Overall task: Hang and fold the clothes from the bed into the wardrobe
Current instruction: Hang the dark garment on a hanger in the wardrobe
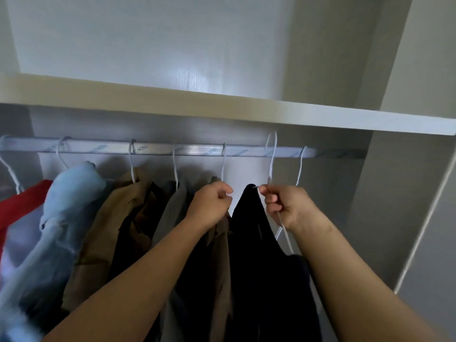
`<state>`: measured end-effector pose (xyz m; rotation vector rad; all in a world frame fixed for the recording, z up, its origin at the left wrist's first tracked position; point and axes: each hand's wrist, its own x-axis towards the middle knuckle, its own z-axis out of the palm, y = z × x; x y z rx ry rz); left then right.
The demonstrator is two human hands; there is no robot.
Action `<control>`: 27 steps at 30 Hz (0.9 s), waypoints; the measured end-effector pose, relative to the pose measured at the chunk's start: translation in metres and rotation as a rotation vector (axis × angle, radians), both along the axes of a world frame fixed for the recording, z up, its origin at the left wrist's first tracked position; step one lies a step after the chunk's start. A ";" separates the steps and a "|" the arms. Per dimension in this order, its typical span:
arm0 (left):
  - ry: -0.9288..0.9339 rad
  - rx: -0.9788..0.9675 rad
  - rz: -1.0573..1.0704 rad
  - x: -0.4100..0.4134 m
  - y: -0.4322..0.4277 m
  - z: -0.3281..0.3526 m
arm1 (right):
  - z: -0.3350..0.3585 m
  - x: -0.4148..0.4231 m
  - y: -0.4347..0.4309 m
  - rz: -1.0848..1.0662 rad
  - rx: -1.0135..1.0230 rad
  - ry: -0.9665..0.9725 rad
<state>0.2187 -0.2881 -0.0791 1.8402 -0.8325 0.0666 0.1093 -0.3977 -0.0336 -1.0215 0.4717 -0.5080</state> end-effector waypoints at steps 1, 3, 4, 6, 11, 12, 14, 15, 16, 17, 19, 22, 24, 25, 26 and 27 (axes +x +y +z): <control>-0.009 0.000 -0.006 0.007 -0.003 -0.001 | 0.003 0.010 -0.004 -0.011 -0.016 -0.007; -0.016 0.004 -0.012 0.020 -0.011 -0.005 | 0.003 0.031 -0.010 -0.024 -0.049 0.008; -0.006 -0.002 -0.015 0.024 -0.015 -0.008 | 0.002 0.042 -0.012 -0.021 -0.070 0.031; 0.027 -0.003 -0.040 0.032 -0.019 -0.011 | -0.002 0.061 -0.018 -0.017 -0.105 0.093; 0.077 0.057 -0.052 0.039 -0.015 -0.030 | -0.030 0.087 -0.019 -0.010 -0.158 0.224; 0.084 0.049 -0.052 0.040 -0.013 -0.033 | -0.033 0.089 -0.021 -0.018 -0.174 0.229; 0.079 0.038 -0.058 0.040 -0.012 -0.037 | -0.035 0.092 -0.024 -0.042 -0.240 0.261; 0.069 0.037 -0.063 0.040 -0.011 -0.038 | -0.036 0.091 -0.026 -0.061 -0.287 0.287; 0.062 0.035 -0.066 0.040 -0.011 -0.039 | -0.037 0.090 -0.028 -0.091 -0.338 0.313; 0.060 0.035 -0.066 0.040 -0.011 -0.041 | -0.040 0.088 -0.031 -0.130 -0.399 0.338; 0.076 0.039 -0.066 0.037 -0.013 -0.047 | -0.048 0.083 -0.032 -0.203 -0.536 0.376; 0.128 0.005 -0.064 0.028 -0.016 -0.056 | -0.062 0.077 -0.033 -0.259 -0.670 0.417; 0.160 -0.016 -0.064 0.021 -0.016 -0.060 | -0.070 0.071 -0.032 -0.275 -0.766 0.453; 0.166 -0.024 -0.062 0.017 -0.015 -0.061 | -0.073 0.066 -0.031 -0.287 -0.801 0.463; 0.167 -0.029 -0.055 0.013 -0.014 -0.063 | -0.075 0.061 -0.030 -0.298 -0.834 0.472; 0.165 -0.029 -0.040 0.009 -0.012 -0.064 | -0.077 0.055 -0.028 -0.305 -0.872 0.481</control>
